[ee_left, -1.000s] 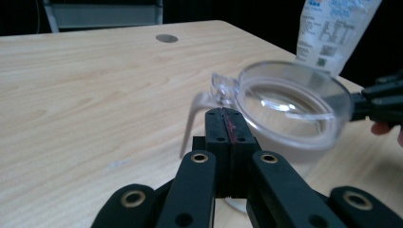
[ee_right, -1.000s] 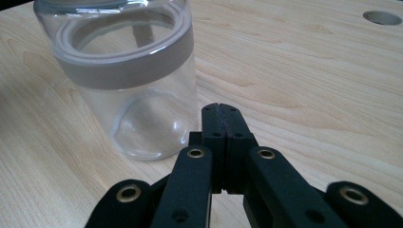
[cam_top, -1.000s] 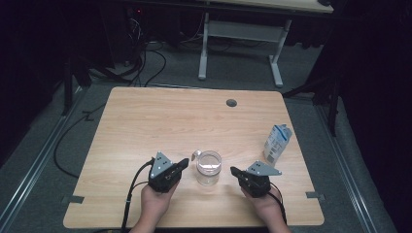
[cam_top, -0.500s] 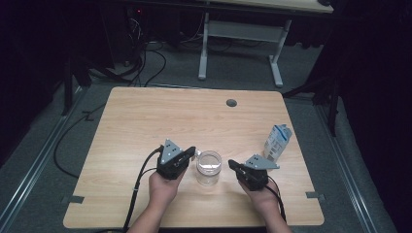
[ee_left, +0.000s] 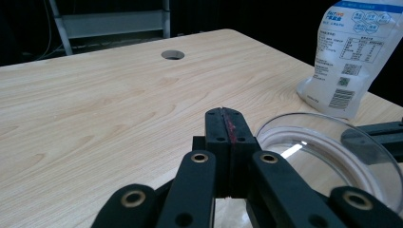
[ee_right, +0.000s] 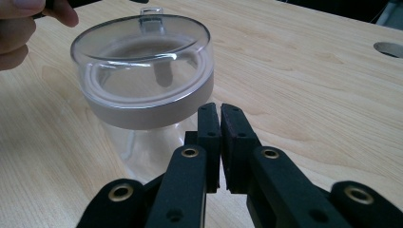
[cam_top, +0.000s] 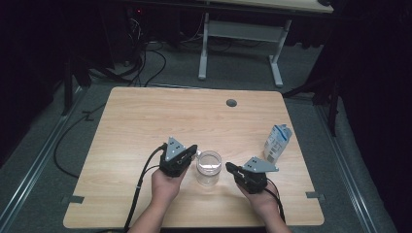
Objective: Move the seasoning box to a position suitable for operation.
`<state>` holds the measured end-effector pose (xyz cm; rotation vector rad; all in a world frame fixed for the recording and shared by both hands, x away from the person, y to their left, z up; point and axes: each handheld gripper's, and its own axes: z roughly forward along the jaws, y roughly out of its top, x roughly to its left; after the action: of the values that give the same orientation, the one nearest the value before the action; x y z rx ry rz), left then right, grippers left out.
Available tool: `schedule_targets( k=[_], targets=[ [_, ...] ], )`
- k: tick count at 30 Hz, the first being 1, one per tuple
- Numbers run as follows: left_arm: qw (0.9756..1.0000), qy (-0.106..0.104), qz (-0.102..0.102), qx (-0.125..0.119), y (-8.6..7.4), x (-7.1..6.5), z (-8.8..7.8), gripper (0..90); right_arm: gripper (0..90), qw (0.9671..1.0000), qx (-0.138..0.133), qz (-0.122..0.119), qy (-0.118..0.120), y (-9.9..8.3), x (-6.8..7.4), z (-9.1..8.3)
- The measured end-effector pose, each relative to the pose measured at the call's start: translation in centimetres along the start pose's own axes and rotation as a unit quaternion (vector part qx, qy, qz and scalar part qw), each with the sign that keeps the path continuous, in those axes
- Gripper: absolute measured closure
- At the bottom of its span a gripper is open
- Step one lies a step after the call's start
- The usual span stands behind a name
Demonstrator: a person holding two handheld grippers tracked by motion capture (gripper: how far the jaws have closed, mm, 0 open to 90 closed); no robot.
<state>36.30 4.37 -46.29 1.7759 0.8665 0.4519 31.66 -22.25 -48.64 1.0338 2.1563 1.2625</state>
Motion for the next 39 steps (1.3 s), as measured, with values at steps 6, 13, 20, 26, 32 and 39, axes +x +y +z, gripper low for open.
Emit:
schedule_targets(
  k=[6, 13, 20, 26, 32, 39],
  targets=[
    [1.0000, 0.000, 0.005, 0.005, -0.07, -0.12, 0.24, 90.0, 86.8, 1.0000, -0.001, -0.001, 0.003, -0.03, 0.06, 0.02],
    [1.0000, 0.000, 0.008, 0.004, -0.08, -0.15, 0.32, 90.0, 86.4, 1.0000, -0.001, 0.000, 0.005, -0.01, 0.12, -0.05],
    [0.9999, 0.004, 0.013, 0.002, -0.09, -0.18, 0.30, 90.0, 85.7, 1.0000, -0.005, -0.002, 0.007, 0.05, 0.19, -0.16],
    [0.9999, 0.003, 0.012, 0.001, -0.14, -0.16, 0.31, 90.0, 88.5, 0.9999, -0.005, -0.008, 0.008, 0.10, 0.37, -0.15],
    [0.9999, 0.004, 0.012, 0.001, -0.15, -0.17, 0.31, 90.0, 89.8, 0.9999, -0.007, -0.011, 0.007, 0.16, 0.49, -0.24],
    [0.9999, 0.004, 0.011, 0.001, -0.16, -0.16, 0.31, 90.0, 89.7, 0.9999, -0.008, -0.012, 0.008, 0.18, 0.49, -0.31]
  ],
)
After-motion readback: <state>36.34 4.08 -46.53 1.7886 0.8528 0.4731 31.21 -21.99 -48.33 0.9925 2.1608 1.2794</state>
